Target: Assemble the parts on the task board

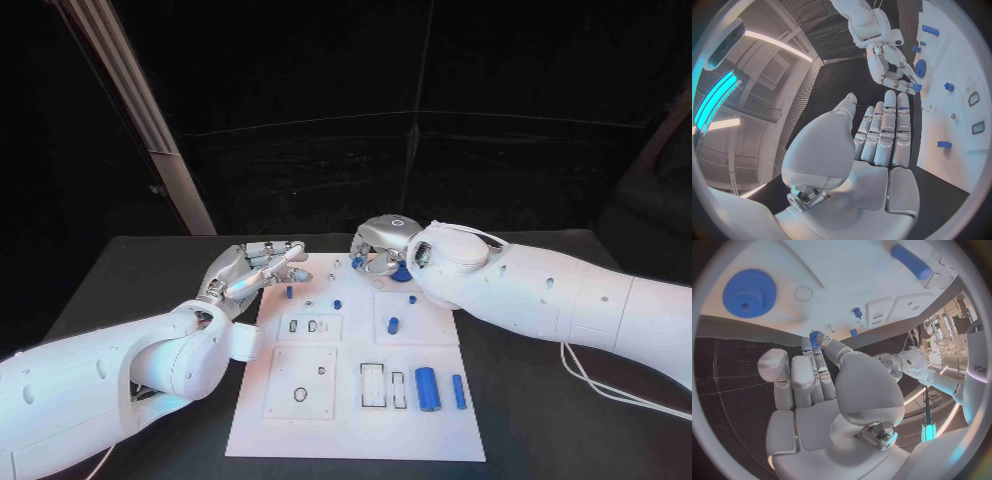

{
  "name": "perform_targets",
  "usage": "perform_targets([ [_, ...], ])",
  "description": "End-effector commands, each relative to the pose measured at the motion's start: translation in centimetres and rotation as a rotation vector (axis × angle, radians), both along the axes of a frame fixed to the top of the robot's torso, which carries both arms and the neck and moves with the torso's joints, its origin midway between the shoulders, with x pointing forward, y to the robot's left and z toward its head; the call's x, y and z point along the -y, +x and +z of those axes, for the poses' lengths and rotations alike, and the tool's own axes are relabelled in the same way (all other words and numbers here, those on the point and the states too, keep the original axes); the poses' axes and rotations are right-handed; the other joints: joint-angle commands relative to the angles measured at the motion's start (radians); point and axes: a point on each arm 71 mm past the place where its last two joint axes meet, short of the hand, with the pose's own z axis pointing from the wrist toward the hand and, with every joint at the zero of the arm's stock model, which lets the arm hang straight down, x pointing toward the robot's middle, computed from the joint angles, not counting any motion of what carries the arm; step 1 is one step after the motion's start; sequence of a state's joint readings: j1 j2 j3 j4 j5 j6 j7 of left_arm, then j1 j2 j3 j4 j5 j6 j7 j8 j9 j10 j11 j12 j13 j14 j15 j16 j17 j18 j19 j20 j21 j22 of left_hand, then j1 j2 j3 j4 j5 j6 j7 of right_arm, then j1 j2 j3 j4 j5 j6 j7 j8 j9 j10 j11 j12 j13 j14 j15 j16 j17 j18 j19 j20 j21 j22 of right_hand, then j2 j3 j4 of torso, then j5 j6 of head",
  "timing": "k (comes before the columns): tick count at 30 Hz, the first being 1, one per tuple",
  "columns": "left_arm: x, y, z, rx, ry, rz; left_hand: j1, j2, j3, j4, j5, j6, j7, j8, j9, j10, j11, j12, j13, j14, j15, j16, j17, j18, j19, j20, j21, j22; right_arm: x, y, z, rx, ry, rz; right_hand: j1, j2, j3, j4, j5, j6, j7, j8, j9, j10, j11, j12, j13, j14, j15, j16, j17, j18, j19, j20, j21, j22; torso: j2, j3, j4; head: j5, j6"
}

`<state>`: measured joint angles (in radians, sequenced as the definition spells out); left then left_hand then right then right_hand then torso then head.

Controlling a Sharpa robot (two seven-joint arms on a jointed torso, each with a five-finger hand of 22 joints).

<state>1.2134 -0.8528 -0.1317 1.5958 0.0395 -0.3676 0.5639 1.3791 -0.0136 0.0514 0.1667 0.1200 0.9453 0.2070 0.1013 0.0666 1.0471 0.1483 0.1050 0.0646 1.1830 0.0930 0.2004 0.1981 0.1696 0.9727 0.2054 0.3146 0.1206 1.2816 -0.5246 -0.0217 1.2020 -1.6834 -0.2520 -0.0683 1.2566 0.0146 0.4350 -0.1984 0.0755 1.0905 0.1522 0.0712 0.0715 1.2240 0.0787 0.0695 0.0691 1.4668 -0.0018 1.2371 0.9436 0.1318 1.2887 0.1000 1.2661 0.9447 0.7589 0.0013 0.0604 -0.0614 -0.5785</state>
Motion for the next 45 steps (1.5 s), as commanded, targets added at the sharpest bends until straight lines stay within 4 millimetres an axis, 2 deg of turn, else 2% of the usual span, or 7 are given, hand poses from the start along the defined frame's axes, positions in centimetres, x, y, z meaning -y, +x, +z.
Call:
perform_targets([
  [1,0.3,0.0,0.1,0.005,-0.006,-0.020,0.008,0.001,0.000,-0.005,-0.005,0.005,-0.001,-0.006,-0.001,0.000,0.006,-0.003,-0.001,-0.001,0.007,-0.005,0.001,0.014,0.004,0.006,-0.006,-0.001,-0.5,0.6,0.6,0.048,0.040,-0.021,-0.004,-0.003,0.001,0.002,-0.006,0.006,0.001,0.007,0.000,0.004,0.001,-0.003,0.000,0.012,-0.005,0.003,0.002,-0.014,0.005,-0.002,0.003,0.001,0.003,-0.0012,0.0046,-0.001,-0.002],
  [9,0.4,0.0,0.4,0.008,-0.007,-0.024,0.008,0.001,0.000,-0.005,-0.005,0.005,-0.001,-0.006,-0.001,0.000,0.006,-0.003,-0.001,-0.001,0.007,-0.005,0.001,0.014,0.004,0.006,-0.006,-0.001,-1.9,1.5,0.8,0.044,0.026,-0.019,-0.004,-0.005,0.003,0.003,-0.005,0.005,0.001,0.006,0.000,0.002,0.001,-0.004,-0.001,0.012,-0.005,0.002,0.000,-0.014,0.004,-0.002,0.004,0.001,0.011,-0.0059,0.0131,-0.009,0.004],
  [15,0.5,0.0,0.5,0.009,-0.008,-0.026,0.008,0.001,0.000,-0.005,-0.005,0.005,-0.001,-0.006,-0.001,0.000,0.006,-0.003,-0.001,-0.001,0.007,-0.005,0.001,0.014,0.004,0.006,-0.006,-0.001,-2.4,1.9,0.6,0.021,-0.002,-0.026,-0.005,-0.005,0.004,0.004,-0.005,0.005,0.002,0.005,0.000,0.001,0.002,-0.005,-0.001,0.011,-0.005,0.003,0.000,-0.014,0.005,-0.002,0.005,0.002,0.010,-0.0055,0.0125,-0.007,-0.002],
  [23,0.6,0.0,0.6,0.011,-0.008,-0.028,0.008,0.001,0.000,-0.005,-0.005,0.005,-0.001,-0.006,-0.001,0.000,0.006,-0.003,-0.001,-0.001,0.007,-0.005,0.001,0.014,0.004,0.006,-0.006,-0.001,-2.8,2.2,0.3,0.003,-0.033,-0.033,-0.005,-0.005,0.004,0.004,-0.005,0.005,0.002,0.005,0.000,0.001,0.002,-0.005,-0.001,0.011,-0.005,0.003,0.000,-0.014,0.005,-0.002,0.005,0.002,0.010,-0.0063,0.0156,-0.002,-0.008],
  [30,0.6,0.1,0.6,0.011,-0.007,-0.028,0.008,0.001,0.000,-0.005,-0.005,0.005,-0.001,-0.006,-0.001,0.000,0.006,-0.003,-0.001,-0.001,0.007,-0.005,0.001,0.014,0.004,0.006,-0.006,-0.001,-3.0,2.2,0.1,-0.021,-0.068,-0.032,-0.007,-0.008,0.005,0.007,-0.006,0.004,0.002,0.003,-0.001,0.000,0.002,-0.005,-0.001,0.011,-0.004,0.004,0.000,-0.014,0.004,-0.001,0.006,0.003,0.010,-0.0054,0.0140,0.001,-0.012],
  [35,0.5,0.1,0.6,0.011,-0.006,-0.025,0.008,0.001,0.000,-0.005,-0.005,0.005,-0.001,-0.006,-0.001,0.000,0.006,-0.003,-0.001,-0.001,0.007,-0.005,0.001,0.014,0.004,0.006,-0.006,-0.001,-3.0,2.2,-0.1,-0.033,-0.085,-0.035,-0.008,-0.010,0.005,0.008,-0.007,0.004,0.002,0.003,-0.001,0.000,0.002,-0.005,-0.001,0.011,-0.004,0.003,-0.001,-0.014,0.004,-0.001,0.007,0.004,0.009,-0.0062,0.0127,0.001,-0.012],
  [45,0.5,0.2,0.6,0.012,-0.005,-0.024,0.010,0.002,0.002,-0.008,-0.005,0.006,-0.001,-0.008,-0.001,0.000,0.006,-0.005,-0.001,-0.001,0.007,-0.008,0.002,0.014,0.004,0.007,-0.007,-0.002,-3.2,2.5,-0.2,-0.035,-0.092,-0.038,-0.010,-0.014,0.005,0.010,-0.007,0.004,0.003,0.002,-0.001,-0.001,0.003,-0.006,-0.002,0.010,-0.004,0.003,-0.003,-0.014,0.003,0.000,0.007,0.003,0.011,-0.0072,0.0166,0.000,-0.012],
])
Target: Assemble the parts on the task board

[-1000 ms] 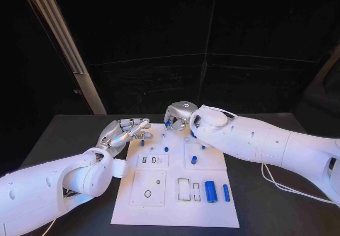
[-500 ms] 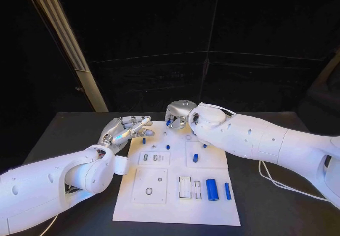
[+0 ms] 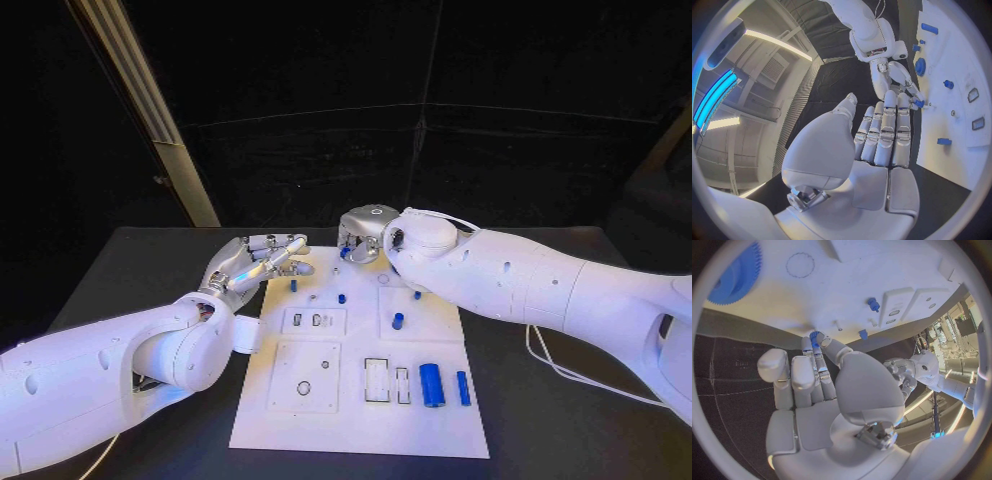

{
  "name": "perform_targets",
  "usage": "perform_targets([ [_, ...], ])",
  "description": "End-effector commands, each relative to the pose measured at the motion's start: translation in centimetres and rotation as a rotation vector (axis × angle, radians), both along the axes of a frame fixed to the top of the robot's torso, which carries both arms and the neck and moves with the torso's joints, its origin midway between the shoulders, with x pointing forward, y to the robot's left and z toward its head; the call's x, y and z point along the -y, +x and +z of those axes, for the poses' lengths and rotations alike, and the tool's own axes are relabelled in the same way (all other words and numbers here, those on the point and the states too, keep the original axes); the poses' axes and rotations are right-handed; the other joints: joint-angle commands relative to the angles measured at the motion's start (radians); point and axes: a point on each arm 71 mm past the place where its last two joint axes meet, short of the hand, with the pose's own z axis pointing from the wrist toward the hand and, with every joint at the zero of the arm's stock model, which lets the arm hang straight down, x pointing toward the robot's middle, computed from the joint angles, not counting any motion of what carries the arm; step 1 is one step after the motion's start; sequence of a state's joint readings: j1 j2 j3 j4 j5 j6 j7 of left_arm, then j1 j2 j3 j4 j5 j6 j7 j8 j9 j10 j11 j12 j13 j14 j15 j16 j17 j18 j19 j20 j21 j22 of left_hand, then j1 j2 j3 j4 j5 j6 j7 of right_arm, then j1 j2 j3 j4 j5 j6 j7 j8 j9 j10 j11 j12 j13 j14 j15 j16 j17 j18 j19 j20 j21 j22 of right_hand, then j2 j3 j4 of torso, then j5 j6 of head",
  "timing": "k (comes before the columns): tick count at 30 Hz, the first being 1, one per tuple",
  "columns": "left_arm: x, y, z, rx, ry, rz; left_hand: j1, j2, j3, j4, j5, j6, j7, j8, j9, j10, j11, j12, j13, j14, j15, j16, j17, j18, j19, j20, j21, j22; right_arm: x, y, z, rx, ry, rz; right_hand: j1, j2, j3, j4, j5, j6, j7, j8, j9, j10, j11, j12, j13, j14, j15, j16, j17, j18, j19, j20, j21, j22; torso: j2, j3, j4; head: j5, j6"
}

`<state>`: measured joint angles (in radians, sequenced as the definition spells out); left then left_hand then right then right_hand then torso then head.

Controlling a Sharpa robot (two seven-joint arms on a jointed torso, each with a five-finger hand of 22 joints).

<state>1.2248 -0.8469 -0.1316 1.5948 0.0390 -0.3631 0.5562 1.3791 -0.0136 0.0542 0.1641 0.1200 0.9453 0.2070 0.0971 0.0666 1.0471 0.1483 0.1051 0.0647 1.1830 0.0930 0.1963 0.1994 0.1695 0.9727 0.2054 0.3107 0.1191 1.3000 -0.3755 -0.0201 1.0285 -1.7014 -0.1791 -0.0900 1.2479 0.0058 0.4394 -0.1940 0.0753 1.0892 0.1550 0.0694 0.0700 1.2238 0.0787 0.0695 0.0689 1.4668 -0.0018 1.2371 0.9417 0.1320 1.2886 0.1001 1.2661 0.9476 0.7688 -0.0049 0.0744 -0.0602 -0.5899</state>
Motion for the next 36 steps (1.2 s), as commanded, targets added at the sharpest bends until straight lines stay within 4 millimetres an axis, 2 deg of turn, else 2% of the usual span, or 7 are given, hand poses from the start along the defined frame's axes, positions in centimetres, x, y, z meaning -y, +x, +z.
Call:
perform_targets([
  [1,0.2,0.0,0.2,0.007,-0.004,-0.015,0.010,0.002,-0.001,-0.005,-0.005,0.006,-0.001,-0.003,-0.001,0.000,0.006,-0.005,-0.001,-0.001,0.007,-0.004,0.001,0.014,0.004,0.006,-0.004,-0.001,-0.2,0.1,-0.2,-0.011,-0.025,0.000,-0.002,-0.005,0.001,0.006,-0.007,0.005,0.000,0.004,0.000,0.000,0.003,-0.006,-0.002,0.010,-0.004,0.003,-0.002,-0.014,0.003,-0.001,0.007,0.000,0.001,-0.0012,0.0030,-0.001,-0.001],
  [19,0.1,0.2,0.1,0.000,0.002,-0.011,0.011,0.002,0.000,-0.007,-0.005,0.006,-0.001,-0.005,-0.001,0.000,0.007,-0.006,-0.001,-0.001,0.007,-0.005,0.002,0.014,0.004,0.007,-0.004,-0.002,-0.4,0.3,-0.3,-0.015,-0.029,0.007,-0.012,-0.026,0.006,0.018,-0.007,-0.013,0.007,-0.007,-0.003,-0.028,0.010,-0.010,-0.005,0.004,0.003,-0.006,-0.020,-0.013,-0.007,0.004,0.005,-0.008,0.001,-0.0028,0.0046,0.000,-0.012],
  [24,0.1,0.2,0.1,0.000,0.002,-0.010,0.011,0.002,0.000,-0.008,-0.005,0.005,-0.001,-0.005,-0.001,-0.001,0.007,-0.007,-0.001,-0.001,0.007,-0.006,0.002,0.014,0.004,0.007,-0.004,-0.002,-0.3,0.4,-0.2,0.003,-0.010,0.005,-0.029,-0.084,-0.031,0.033,-0.017,-0.167,0.035,-0.009,-0.009,-0.176,0.045,-0.009,-0.009,-0.031,0.030,-0.083,-0.140,0.009,-0.082,0.028,-0.066,-0.135,0.001,-0.0033,0.0029,0.001,-0.010],
  [26,0.0,0.2,0.1,0.000,0.003,-0.010,0.011,0.002,0.000,-0.009,-0.006,0.005,-0.001,-0.006,-0.002,-0.002,0.007,-0.008,-0.001,-0.001,0.007,-0.006,0.002,0.014,0.004,0.007,-0.005,-0.002,-0.2,0.4,0.0,0.017,0.005,0.007,-0.021,-0.094,-0.065,0.041,-0.020,-0.269,0.036,-0.010,-0.010,-0.241,0.048,-0.003,-0.006,-0.047,0.034,-0.125,-0.200,0.021,-0.119,0.036,-0.108,-0.202,0.001,-0.0025,0.0028,0.000,-0.009],
  [28,0.0,0.2,0.1,0.000,0.003,-0.010,0.011,0.002,0.000,-0.009,-0.006,0.005,-0.001,-0.006,-0.002,-0.002,0.007,-0.008,-0.001,-0.001,0.007,-0.006,0.002,0.014,0.004,0.007,-0.005,-0.002,0.0,0.3,0.1,0.028,0.017,0.010,-0.014,-0.096,-0.086,0.047,-0.018,-0.303,0.040,-0.012,-0.010,-0.250,0.051,0.001,-0.005,-0.046,0.035,-0.133,-0.209,0.022,-0.120,0.038,-0.115,-0.210,0.001,-0.0021,0.0023,-0.001,-0.010],
  [33,-0.2,0.2,0.2,0.000,0.004,-0.006,0.012,0.001,0.001,-0.010,-0.006,0.004,-0.001,-0.007,-0.002,-0.003,0.007,-0.010,-0.002,-0.001,0.008,-0.008,0.003,0.014,0.004,0.007,-0.005,-0.003,1.4,-0.3,0.6,0.050,0.060,0.005,0.003,-0.081,-0.113,0.062,0.006,-0.213,0.041,0.005,0.001,-0.198,0.048,0.039,0.001,-0.030,0.033,-0.118,-0.184,0.014,-0.085,0.038,-0.088,-0.163,0.001,-0.0026,0.0018,-0.004,-0.006],
  [36,-0.5,0.2,0.2,0.000,0.006,-0.001,0.012,0.001,0.001,-0.010,-0.006,0.004,-0.001,-0.007,-0.002,-0.003,0.007,-0.010,-0.002,-0.001,0.008,-0.008,0.003,0.014,0.004,0.007,-0.005,-0.003,3.2,-1.0,1.0,0.049,0.101,-0.012,0.004,-0.071,-0.116,0.075,0.037,-0.158,0.039,0.027,0.009,-0.124,0.038,0.075,0.009,-0.007,0.026,-0.067,-0.109,0.001,-0.042,0.032,-0.044,-0.088,-0.002,-0.0013,-0.0036,-0.004,-0.004],
])
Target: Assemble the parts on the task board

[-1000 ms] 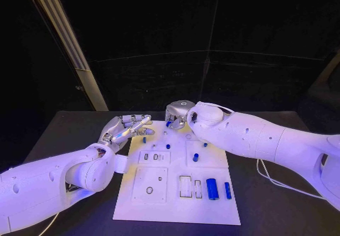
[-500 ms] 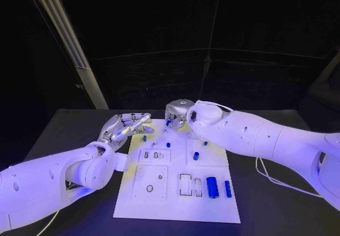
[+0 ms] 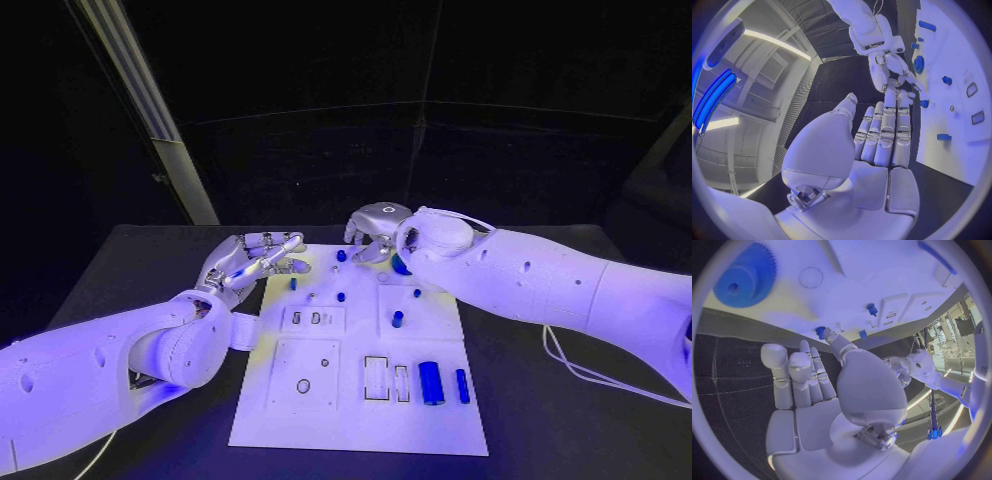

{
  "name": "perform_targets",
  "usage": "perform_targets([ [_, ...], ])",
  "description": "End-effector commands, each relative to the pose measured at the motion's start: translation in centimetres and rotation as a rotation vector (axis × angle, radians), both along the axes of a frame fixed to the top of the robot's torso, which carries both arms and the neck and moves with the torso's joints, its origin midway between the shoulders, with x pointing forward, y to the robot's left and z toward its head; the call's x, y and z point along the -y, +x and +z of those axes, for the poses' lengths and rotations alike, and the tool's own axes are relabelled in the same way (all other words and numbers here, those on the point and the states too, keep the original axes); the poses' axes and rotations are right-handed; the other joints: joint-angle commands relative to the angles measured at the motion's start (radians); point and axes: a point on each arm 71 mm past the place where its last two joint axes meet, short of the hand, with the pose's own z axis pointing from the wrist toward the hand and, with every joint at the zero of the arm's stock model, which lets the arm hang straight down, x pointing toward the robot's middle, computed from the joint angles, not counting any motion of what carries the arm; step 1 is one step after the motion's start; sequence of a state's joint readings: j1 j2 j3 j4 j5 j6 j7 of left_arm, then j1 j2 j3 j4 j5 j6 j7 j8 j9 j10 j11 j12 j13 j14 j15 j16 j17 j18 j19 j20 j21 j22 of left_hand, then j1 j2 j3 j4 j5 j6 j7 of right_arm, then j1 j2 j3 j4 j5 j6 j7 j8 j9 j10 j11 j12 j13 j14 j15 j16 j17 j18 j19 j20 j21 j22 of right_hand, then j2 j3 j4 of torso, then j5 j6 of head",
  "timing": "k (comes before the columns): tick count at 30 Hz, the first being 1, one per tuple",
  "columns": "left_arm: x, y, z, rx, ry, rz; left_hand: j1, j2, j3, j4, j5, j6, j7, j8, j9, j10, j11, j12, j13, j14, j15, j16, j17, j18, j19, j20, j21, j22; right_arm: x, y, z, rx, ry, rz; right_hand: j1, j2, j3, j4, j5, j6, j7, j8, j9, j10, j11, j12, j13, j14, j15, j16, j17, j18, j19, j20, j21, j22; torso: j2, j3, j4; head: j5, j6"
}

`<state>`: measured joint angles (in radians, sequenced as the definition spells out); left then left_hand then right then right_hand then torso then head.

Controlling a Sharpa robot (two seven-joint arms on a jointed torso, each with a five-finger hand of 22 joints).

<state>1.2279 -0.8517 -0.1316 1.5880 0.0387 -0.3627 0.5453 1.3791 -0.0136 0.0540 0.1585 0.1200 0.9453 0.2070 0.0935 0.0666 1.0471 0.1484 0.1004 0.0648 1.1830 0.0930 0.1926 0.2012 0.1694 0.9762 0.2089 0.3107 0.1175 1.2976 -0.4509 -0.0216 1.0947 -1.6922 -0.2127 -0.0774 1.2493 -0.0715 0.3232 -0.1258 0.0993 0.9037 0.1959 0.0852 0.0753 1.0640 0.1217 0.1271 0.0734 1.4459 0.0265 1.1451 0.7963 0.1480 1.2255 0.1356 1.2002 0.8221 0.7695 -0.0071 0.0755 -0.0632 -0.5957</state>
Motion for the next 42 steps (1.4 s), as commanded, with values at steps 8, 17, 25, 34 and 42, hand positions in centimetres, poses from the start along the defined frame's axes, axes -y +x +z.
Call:
perform_targets([
  [8,-0.3,0.0,0.2,0.006,-0.001,-0.006,0.011,0.001,0.001,-0.005,-0.006,0.004,-0.001,-0.004,-0.002,-0.003,0.007,-0.006,-0.002,-0.001,0.008,-0.005,0.001,0.014,0.001,0.003,-0.006,-0.001,6.0,-1.7,1.7,-0.041,0.141,-0.120,-0.068,-0.034,-0.060,0.089,0.040,0.070,-0.054,0.020,0.001,0.277,-0.069,0.153,0.088,0.048,-0.051,0.133,0.193,-0.045,0.110,-0.048,0.125,0.211,-0.006,0.0051,-0.0207,0.000,0.009],
  [17,-0.3,0.0,0.2,0.006,-0.002,-0.008,0.011,0.001,0.001,-0.005,-0.006,0.004,-0.001,-0.004,-0.002,-0.003,0.007,-0.006,-0.002,-0.001,0.008,-0.005,0.001,0.014,0.001,0.003,-0.006,-0.001,9.5,-1.7,1.2,-0.130,0.095,-0.242,-0.023,-0.051,-0.172,0.199,0.094,0.033,-0.061,0.009,-0.007,0.260,-0.077,0.564,0.546,0.064,-0.063,0.252,0.370,-0.083,0.194,-0.061,0.237,0.419,-0.005,0.0057,-0.0195,-0.009,0.014],
  [25,-0.3,0.1,0.1,0.004,-0.001,-0.009,0.011,0.001,0.001,-0.005,-0.006,0.005,-0.001,-0.005,-0.002,-0.003,0.007,-0.006,-0.002,-0.002,0.008,-0.005,0.001,0.014,0.001,0.004,-0.006,-0.002,10.1,-1.2,0.5,-0.182,0.045,-0.274,0.055,-0.073,-0.254,0.303,0.092,-0.019,-0.044,0.000,-0.006,0.209,-0.063,0.647,0.685,0.065,-0.046,0.275,0.406,-0.084,0.193,-0.047,0.247,0.434,-0.005,0.0040,-0.0167,-0.012,0.008],
  [34,-0.3,0.1,0.1,0.003,0.000,-0.008,0.011,0.001,0.001,-0.005,-0.006,0.005,-0.001,-0.005,-0.002,-0.003,0.007,-0.006,-0.002,-0.002,0.008,-0.005,0.001,0.014,0.001,0.004,-0.006,-0.002,10.0,-1.1,0.2,-0.209,0.012,-0.271,0.114,-0.082,-0.308,0.383,0.096,-0.030,-0.040,0.009,-0.005,0.210,-0.059,0.683,0.750,0.065,-0.042,0.283,0.418,-0.085,0.193,-0.042,0.251,0.441,-0.005,0.0032,-0.0193,-0.009,0.004],
  [42,-0.3,0.1,0.1,0.003,0.000,-0.009,0.011,0.001,0.001,-0.005,-0.006,0.005,-0.001,-0.005,-0.002,-0.003,0.007,-0.006,-0.002,-0.002,0.008,-0.005,0.001,0.014,0.001,0.004,-0.006,-0.002,9.8,-1.0,0.1,-0.211,-0.002,-0.266,0.137,-0.072,-0.308,0.392,0.102,-0.023,-0.043,0.017,-0.003,0.220,-0.061,0.712,0.785,0.066,-0.043,0.288,0.427,-0.087,0.196,-0.042,0.255,0.450,-0.005,0.0029,-0.0184,-0.011,0.004],
])
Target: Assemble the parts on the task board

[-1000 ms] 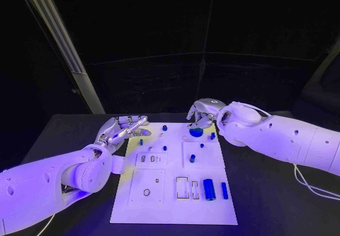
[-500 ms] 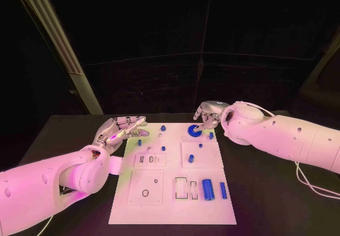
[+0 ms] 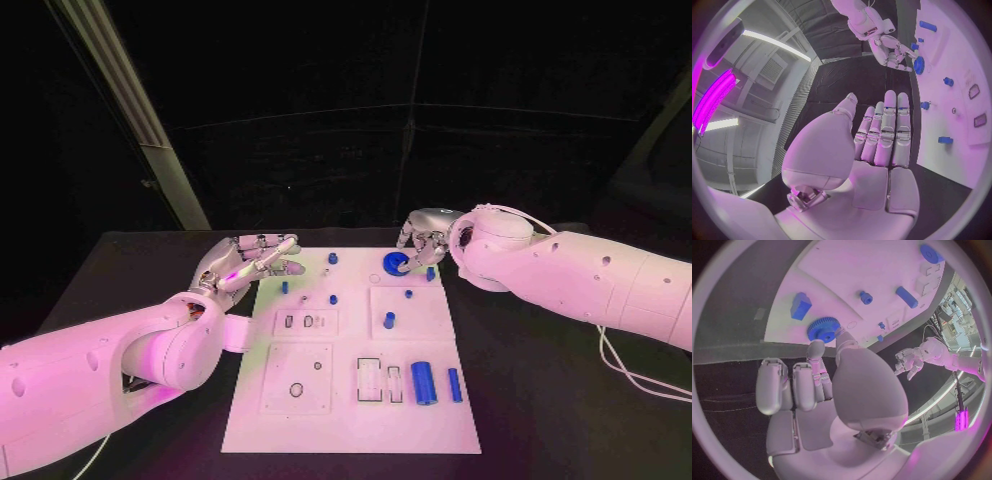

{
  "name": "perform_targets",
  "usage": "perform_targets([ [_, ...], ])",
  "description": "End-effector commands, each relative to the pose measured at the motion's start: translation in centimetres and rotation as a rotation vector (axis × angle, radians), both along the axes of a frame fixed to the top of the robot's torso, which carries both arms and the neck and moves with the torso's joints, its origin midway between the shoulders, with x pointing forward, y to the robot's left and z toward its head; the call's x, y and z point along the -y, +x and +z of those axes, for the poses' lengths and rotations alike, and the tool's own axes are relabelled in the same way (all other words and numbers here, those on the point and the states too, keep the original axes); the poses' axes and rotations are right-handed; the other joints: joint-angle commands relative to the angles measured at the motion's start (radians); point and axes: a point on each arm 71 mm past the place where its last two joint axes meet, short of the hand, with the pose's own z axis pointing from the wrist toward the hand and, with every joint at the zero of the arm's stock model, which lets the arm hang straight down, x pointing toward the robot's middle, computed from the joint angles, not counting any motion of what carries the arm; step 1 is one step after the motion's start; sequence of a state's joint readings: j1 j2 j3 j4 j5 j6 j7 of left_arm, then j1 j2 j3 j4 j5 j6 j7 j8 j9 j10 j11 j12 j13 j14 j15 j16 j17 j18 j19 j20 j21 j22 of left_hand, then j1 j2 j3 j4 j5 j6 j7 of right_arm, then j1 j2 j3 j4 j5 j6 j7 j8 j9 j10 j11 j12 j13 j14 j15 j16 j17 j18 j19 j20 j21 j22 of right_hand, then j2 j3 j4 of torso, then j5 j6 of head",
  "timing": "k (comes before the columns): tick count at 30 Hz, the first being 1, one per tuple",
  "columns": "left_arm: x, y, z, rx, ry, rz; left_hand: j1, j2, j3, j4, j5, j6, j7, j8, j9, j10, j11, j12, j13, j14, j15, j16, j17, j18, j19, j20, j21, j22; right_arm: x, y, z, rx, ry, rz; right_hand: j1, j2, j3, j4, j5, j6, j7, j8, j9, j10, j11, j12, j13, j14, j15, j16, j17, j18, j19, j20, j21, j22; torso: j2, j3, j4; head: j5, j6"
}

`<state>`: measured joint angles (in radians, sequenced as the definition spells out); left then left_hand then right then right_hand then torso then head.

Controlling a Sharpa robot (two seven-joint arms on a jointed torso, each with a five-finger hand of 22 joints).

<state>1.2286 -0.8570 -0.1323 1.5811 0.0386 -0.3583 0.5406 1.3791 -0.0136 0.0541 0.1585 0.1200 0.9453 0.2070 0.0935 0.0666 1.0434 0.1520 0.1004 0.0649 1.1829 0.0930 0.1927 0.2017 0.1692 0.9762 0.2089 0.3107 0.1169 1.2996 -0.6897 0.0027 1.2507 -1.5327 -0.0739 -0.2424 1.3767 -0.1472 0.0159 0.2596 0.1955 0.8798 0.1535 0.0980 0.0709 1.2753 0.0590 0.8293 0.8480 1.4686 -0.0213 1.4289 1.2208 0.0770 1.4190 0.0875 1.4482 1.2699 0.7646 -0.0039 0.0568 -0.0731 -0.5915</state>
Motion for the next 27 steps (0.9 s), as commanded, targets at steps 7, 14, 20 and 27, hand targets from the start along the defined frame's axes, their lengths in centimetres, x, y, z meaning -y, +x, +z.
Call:
perform_targets([
  [7,0.2,0.0,0.1,0.007,-0.005,-0.015,0.011,0.002,0.002,-0.006,-0.006,0.005,-0.002,-0.005,-0.001,0.001,0.003,-0.007,-0.002,-0.002,0.008,-0.007,0.001,0.014,0.000,0.004,-0.006,-0.002,-0.7,0.2,-0.2,-0.017,-0.037,0.019,0.043,0.029,0.011,-0.005,0.006,0.019,-0.006,0.019,0.004,0.039,-0.004,0.087,0.090,0.047,0.001,0.013,0.021,-0.019,0.010,0.003,0.014,0.018,0.000,-0.0004,0.0019,-0.002,-0.003],
  [14,0.2,0.0,0.1,0.007,-0.005,-0.016,0.011,0.002,0.002,-0.006,-0.006,0.005,-0.002,-0.005,-0.001,0.001,0.003,-0.007,-0.002,-0.002,0.008,-0.007,0.001,0.014,0.000,0.004,-0.006,-0.002,-1.1,0.4,-0.3,-0.019,-0.048,0.027,0.060,0.046,0.022,-0.021,0.003,0.029,-0.008,0.026,0.004,0.059,-0.007,0.143,0.148,0.049,-0.001,0.020,0.035,-0.021,0.014,0.000,0.018,0.028,0.000,-0.0005,0.0010,-0.002,-0.007],
  [20,0.2,0.0,0.1,0.007,-0.005,-0.016,0.011,0.002,0.002,-0.006,-0.006,0.005,-0.002,-0.005,-0.001,0.001,0.003,-0.007,-0.002,-0.002,0.008,-0.007,0.001,0.014,0.000,0.004,-0.006,-0.002,-1.2,0.5,-0.5,-0.031,-0.067,0.033,0.066,0.053,0.027,-0.031,0.007,0.037,-0.010,0.031,0.004,0.072,-0.008,0.178,0.184,0.050,-0.002,0.023,0.042,-0.021,0.016,-0.001,0.021,0.033,0.000,-0.0002,0.0012,-0.003,-0.010],
  [27,0.1,0.0,0.1,0.006,-0.004,-0.015,0.011,0.002,0.002,-0.006,-0.006,0.005,-0.002,-0.005,-0.001,0.001,0.003,-0.007,-0.001,-0.002,0.008,-0.008,0.002,0.014,0.000,0.004,-0.007,-0.002,-1.2,0.6,-0.7,-0.051,-0.088,0.035,0.066,0.054,0.028,-0.034,0.008,0.042,-0.010,0.033,0.004,0.074,-0.008,0.186,0.192,0.050,-0.003,0.025,0.045,-0.022,0.016,-0.001,0.021,0.034,0.000,-0.0003,0.0012,-0.002,-0.013],
])
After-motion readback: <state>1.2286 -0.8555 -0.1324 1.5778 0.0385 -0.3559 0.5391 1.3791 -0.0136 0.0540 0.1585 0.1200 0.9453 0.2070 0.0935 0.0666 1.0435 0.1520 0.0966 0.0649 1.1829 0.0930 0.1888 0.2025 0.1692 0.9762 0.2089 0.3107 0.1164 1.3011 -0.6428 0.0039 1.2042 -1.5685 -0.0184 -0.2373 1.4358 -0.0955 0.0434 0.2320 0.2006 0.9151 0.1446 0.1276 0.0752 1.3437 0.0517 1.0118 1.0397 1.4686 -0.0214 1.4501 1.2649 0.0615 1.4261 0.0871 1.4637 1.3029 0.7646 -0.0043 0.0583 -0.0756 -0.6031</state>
